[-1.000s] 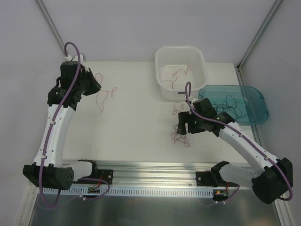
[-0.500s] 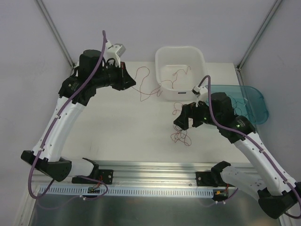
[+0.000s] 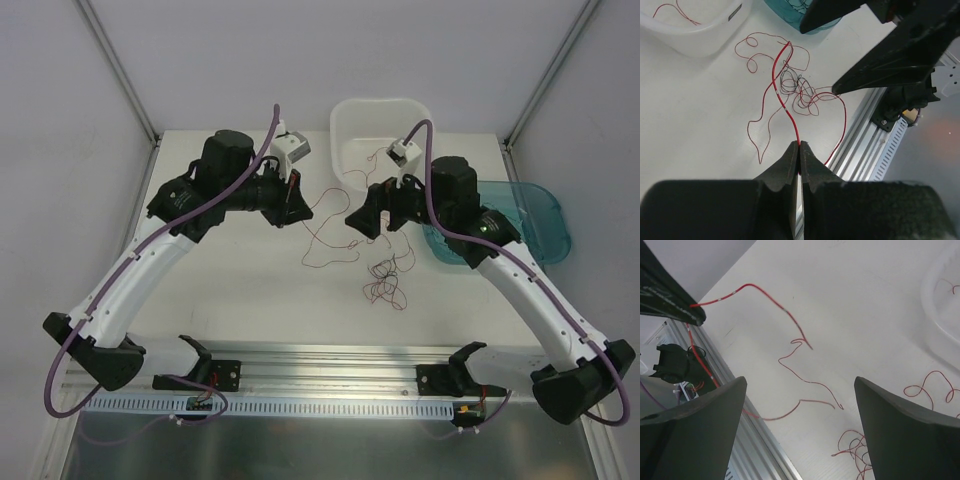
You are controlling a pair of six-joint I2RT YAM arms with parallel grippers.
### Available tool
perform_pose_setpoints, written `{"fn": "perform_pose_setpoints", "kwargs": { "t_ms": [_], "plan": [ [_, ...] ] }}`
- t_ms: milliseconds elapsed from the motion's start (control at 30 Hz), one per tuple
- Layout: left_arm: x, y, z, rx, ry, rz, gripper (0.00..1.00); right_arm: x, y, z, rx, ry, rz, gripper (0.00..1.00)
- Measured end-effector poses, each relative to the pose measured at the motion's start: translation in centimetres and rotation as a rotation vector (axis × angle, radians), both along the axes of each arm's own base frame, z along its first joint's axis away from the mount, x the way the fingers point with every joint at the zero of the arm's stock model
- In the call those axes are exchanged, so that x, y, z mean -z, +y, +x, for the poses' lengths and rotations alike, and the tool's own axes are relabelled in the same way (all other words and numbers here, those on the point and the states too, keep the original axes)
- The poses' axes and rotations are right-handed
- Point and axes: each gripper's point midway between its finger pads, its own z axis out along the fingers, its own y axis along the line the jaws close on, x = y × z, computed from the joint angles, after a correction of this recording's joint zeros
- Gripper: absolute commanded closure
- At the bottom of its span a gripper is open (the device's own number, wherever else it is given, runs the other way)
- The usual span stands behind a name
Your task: Untangle the cables
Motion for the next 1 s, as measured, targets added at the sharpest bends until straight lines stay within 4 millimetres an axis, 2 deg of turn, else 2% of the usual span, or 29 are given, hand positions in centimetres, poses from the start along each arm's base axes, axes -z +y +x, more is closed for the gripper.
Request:
{"fn": "perform_pose_setpoints", "kwargs": {
  "t_ms": [133, 233, 300, 333, 433, 533, 567, 667, 700, 767, 800, 900, 1000],
  "plan": [
    [-0.7, -0.5, -1.3, 0.043, -0.024, -0.01, 1.0, 0.4, 1.4, 1.2, -0.026, -0.006, 0.017, 0.13],
    [-0.8, -1.0, -2.1, 0.075, -0.029, -0.012, 1.0, 0.8, 2.2, 1.8, -0.04, -0.007, 0.022, 0.26],
    [-0.5, -1.3, -2.5, 0.089, -0.024, -0.009, 1.0, 0.9, 2.5, 2.1, -0.045, -0.01, 0.022, 0.43],
    [-0.3, -1.4, -2.6, 0.093, -0.02, -0.006, 1.0, 1.0, 2.6, 2.2, -0.046, -0.011, 0.023, 0.62],
    [0.7, -1.4, -2.6, 0.09, -0.004, 0.012, 1.0, 0.9, 2.7, 2.4, -0.048, -0.02, 0.024, 0.99],
    [1.5, -1.1, -2.2, 0.062, 0.0, 0.037, 0.88, 1.0, 2.6, 2.4, -0.05, -0.025, 0.019, 0.99],
    [1.8, -0.9, -1.9, 0.043, -0.002, 0.049, 0.75, 1.0, 2.5, 2.4, -0.048, -0.025, 0.012, 0.99],
    [2.4, -0.4, -1.1, -0.011, -0.004, 0.075, 0.54, 0.1, 2.0, 2.4, -0.036, -0.039, -0.015, 1.0],
    [2.5, -0.2, -0.9, -0.031, -0.005, 0.083, 0.43, -0.6, 1.8, 2.4, -0.032, -0.053, -0.019, 0.99],
    [2.8, 0.2, -0.4, -0.065, -0.011, 0.096, 0.3, -2.6, 1.3, 2.8, -0.008, -0.091, -0.031, 0.99],
    [2.9, 0.5, -0.2, -0.085, -0.013, 0.104, 0.18, -3.9, 1.0, 3.1, 0.008, -0.119, -0.031, 0.99],
    [3.4, 1.3, 0.1, -0.139, -0.02, 0.12, 0.02, -7.8, -0.3, 4.5, 0.086, -0.205, -0.038, 0.99],
    [4.2, 2.6, 0.2, -0.2, -0.035, 0.136, 0.01, -10.6, -1.8, 6.5, 0.185, -0.266, -0.052, 0.99]
  ]
}}
